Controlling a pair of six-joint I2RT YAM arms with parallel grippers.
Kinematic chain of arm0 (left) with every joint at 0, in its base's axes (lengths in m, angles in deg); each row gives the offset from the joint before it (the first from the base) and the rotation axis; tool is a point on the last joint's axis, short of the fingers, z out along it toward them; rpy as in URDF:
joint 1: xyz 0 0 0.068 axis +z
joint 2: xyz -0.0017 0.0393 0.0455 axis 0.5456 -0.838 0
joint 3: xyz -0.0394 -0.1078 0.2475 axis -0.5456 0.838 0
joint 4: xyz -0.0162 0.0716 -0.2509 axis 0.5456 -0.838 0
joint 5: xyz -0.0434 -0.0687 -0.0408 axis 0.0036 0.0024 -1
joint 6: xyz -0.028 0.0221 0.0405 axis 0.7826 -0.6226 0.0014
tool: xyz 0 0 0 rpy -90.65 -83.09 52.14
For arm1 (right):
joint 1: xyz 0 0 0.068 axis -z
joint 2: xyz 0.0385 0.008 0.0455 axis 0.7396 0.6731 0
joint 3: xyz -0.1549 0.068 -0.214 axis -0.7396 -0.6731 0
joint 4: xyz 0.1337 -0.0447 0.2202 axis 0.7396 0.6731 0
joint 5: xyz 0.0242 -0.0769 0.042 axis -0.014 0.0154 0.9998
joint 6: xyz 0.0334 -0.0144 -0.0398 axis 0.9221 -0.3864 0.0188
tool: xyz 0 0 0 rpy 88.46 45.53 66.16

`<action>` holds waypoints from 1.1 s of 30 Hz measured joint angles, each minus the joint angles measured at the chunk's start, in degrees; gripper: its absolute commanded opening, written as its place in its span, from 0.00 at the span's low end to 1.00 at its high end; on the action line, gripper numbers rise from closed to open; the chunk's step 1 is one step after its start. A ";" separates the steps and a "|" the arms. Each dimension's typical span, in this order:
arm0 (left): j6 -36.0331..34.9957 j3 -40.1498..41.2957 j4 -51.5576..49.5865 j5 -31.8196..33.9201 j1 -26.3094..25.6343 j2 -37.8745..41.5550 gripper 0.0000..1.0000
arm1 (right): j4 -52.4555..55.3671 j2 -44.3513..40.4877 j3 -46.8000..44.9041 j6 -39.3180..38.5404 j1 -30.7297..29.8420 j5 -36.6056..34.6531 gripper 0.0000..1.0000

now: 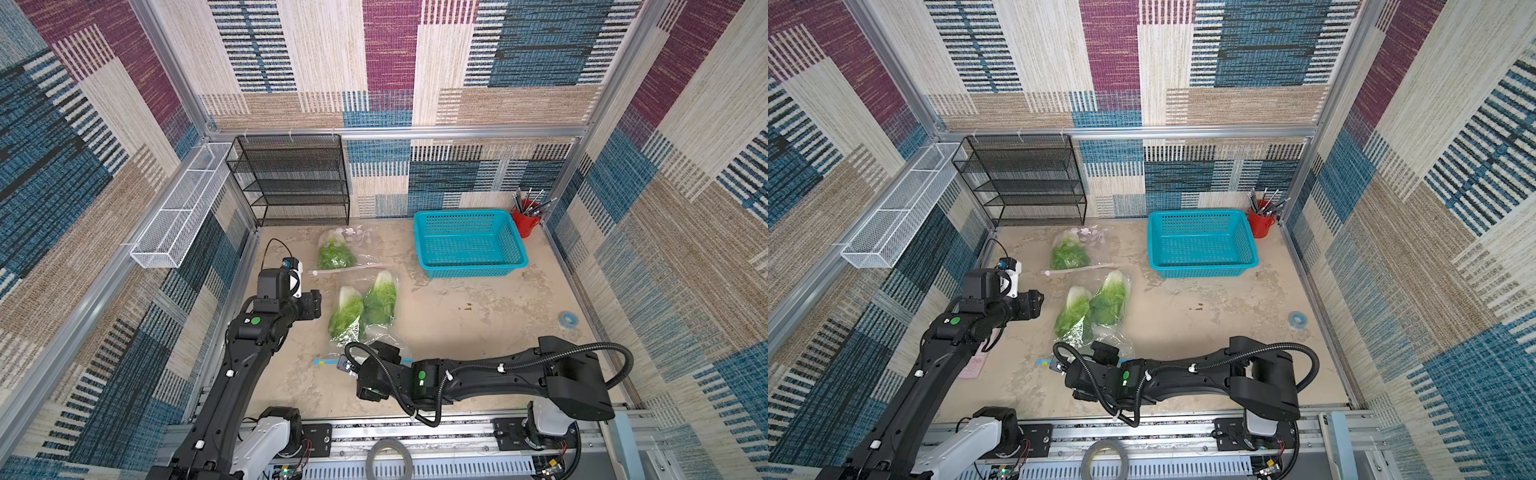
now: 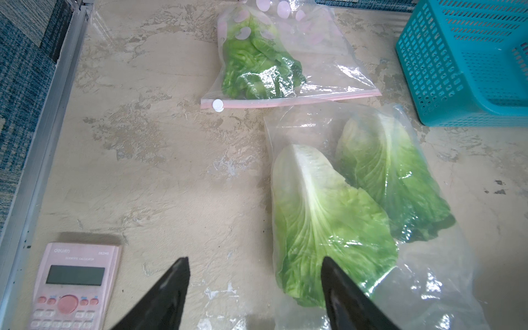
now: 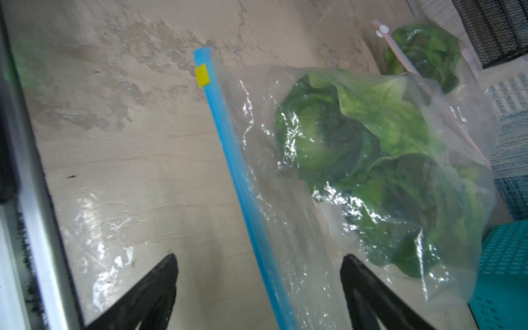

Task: Open the zip-top bag and take out the chinese cabbages
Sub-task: Adjust the zipper food storage bag at the center of the board.

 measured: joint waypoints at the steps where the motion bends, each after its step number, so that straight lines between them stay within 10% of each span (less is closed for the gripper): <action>1: 0.02 0.00 -0.07 0.00 0.00 0.15 0.75 | -0.48 0.44 0.07 -0.37 -0.07 -1.22 0.90; 27: 0.26 -0.09 -1.05 -0.61 0.00 1.90 0.74 | -8.59 11.87 0.72 -4.15 -0.59 -16.06 1.00; 33: 0.39 -0.09 -1.05 -0.61 0.00 1.84 0.73 | -10.82 13.27 0.87 -6.32 -0.59 -18.36 0.88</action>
